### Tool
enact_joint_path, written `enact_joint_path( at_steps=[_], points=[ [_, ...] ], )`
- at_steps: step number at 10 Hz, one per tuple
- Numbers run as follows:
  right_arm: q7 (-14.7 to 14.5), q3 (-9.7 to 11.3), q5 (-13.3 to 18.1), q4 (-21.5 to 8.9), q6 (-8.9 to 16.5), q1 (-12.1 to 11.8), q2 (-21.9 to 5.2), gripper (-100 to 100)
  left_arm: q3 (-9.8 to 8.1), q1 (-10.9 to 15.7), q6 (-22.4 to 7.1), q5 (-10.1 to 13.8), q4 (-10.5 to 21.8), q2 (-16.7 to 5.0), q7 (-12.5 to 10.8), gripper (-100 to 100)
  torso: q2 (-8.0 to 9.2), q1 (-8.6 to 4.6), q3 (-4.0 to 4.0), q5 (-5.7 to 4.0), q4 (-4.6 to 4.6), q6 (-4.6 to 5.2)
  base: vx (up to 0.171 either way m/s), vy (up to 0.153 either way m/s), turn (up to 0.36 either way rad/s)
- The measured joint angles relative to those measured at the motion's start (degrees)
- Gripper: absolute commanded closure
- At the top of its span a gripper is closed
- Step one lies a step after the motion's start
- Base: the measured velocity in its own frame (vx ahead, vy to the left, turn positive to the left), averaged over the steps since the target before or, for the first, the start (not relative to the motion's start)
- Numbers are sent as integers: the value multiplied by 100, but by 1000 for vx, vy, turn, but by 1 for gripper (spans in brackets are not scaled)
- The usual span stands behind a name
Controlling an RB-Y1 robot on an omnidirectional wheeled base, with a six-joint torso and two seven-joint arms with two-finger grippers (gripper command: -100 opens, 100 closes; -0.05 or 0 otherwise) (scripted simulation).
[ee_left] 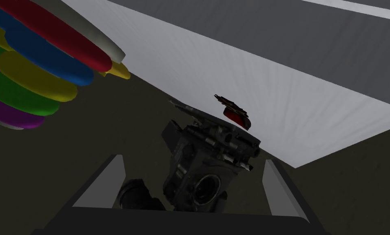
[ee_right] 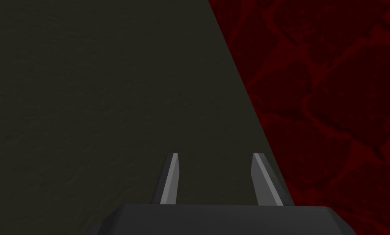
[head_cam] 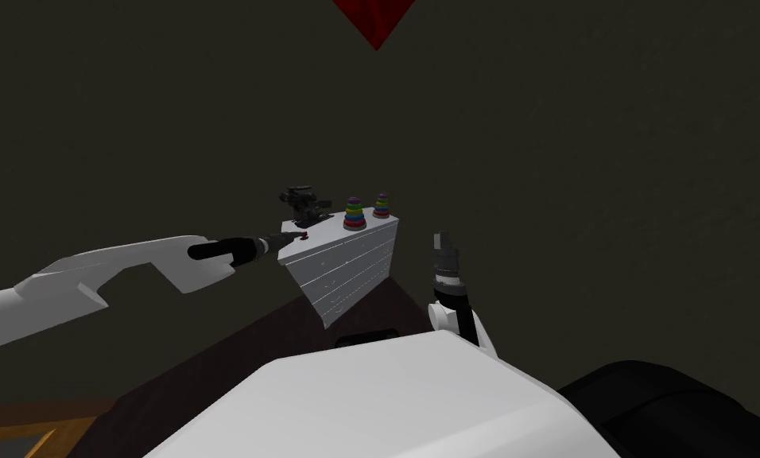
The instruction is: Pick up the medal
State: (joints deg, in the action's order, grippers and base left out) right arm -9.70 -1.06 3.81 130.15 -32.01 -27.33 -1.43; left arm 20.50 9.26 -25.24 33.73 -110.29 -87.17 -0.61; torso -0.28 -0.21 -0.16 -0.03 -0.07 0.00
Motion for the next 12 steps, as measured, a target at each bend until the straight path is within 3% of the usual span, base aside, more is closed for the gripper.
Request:
enact_joint_path(
  at_steps=[6,7,8,9,11,12],
  points=[
    [0,0,0,0,0,0,0,0,199,-94,-498,438,49,-811,165,-100,-4,1,-3,0,-1,0,78,-43,-27],
    [0,0,0,0,0,0,0,0,304,23,-594,671,105,-955,289,-100,-10,1,-5,1,-2,1,84,-40,-18],
    [0,0,0,0,0,0,0,0,330,-19,-629,727,130,-1057,337,-100,-7,2,-4,2,-2,0,104,-64,-43],
    [0,0,0,0,0,0,0,0,380,-52,-648,895,172,-1246,396,-100,-12,-6,-7,-1,-3,1,168,-79,-53],
    [0,0,0,0,0,-1,0,0,458,-395,-685,1008,94,-1778,221,-100,-39,-14,-23,-3,-10,2,148,-64,-34],
    [0,0,0,0,0,-1,0,0,523,-318,-765,1141,169,-1748,356,-100,-25,-4,-16,1,-8,2,97,-43,-39]
  ],
)
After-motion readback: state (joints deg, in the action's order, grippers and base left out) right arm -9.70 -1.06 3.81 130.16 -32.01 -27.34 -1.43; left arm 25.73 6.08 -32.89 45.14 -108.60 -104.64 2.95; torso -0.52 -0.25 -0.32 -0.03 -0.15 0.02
